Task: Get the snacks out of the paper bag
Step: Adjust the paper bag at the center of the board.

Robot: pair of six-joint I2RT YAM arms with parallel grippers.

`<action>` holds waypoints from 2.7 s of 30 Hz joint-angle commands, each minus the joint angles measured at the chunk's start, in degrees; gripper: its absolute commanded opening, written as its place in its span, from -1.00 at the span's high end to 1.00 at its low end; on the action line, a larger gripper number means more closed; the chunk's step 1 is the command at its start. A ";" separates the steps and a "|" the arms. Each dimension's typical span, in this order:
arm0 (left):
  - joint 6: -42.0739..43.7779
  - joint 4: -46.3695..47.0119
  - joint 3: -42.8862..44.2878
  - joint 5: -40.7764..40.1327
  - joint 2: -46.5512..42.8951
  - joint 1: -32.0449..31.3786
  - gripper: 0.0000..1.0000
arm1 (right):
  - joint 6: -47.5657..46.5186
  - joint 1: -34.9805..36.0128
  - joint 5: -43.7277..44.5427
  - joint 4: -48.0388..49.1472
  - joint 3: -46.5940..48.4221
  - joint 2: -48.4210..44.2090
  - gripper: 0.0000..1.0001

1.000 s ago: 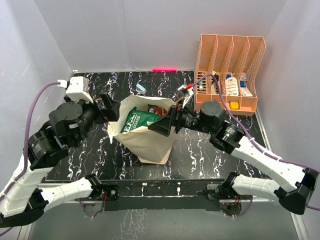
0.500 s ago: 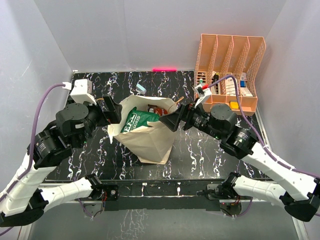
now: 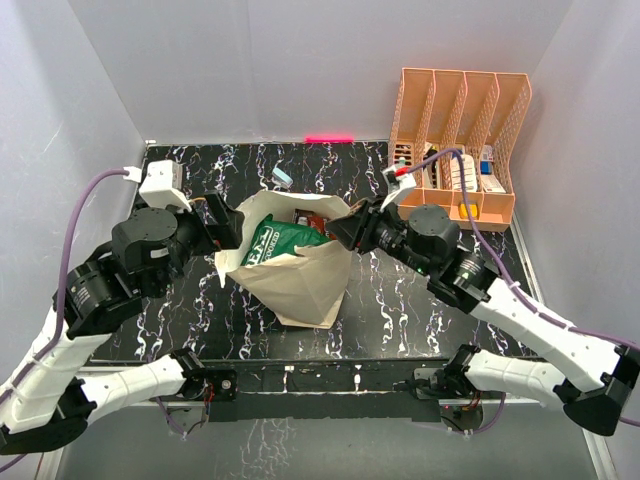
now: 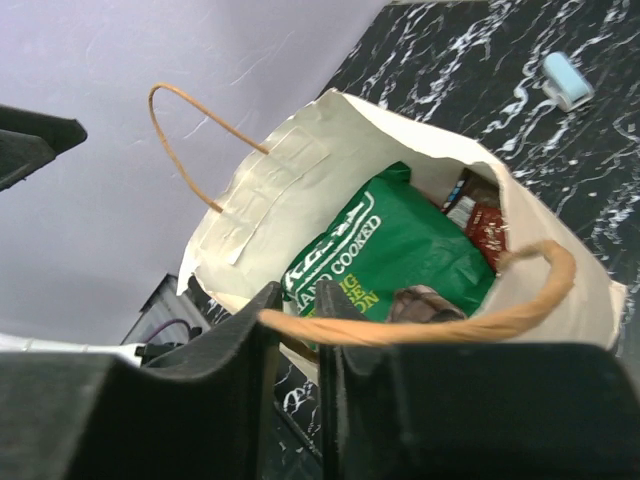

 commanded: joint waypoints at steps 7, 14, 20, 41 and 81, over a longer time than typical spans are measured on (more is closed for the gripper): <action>-10.16 6.79 -9.09 2.42 -4.36 -0.06 -0.97 | -1.16 0.12 18.31 -2.85 -2.50 -12.00 0.81; -14.77 6.71 -13.07 0.65 -6.43 -0.01 -0.95 | -3.17 0.13 25.56 -7.60 -2.21 -17.27 0.85; -13.75 5.06 -13.73 -2.35 -7.95 -0.07 -0.91 | -4.81 0.13 29.54 -10.72 -1.43 -20.30 0.85; -5.32 4.00 -14.93 -14.66 1.82 -0.08 -0.04 | -4.47 0.11 27.20 -13.21 -0.95 -23.14 0.85; 6.66 8.96 8.89 3.04 8.70 12.83 1.00 | -6.31 0.13 7.09 -6.15 -2.16 -14.53 0.84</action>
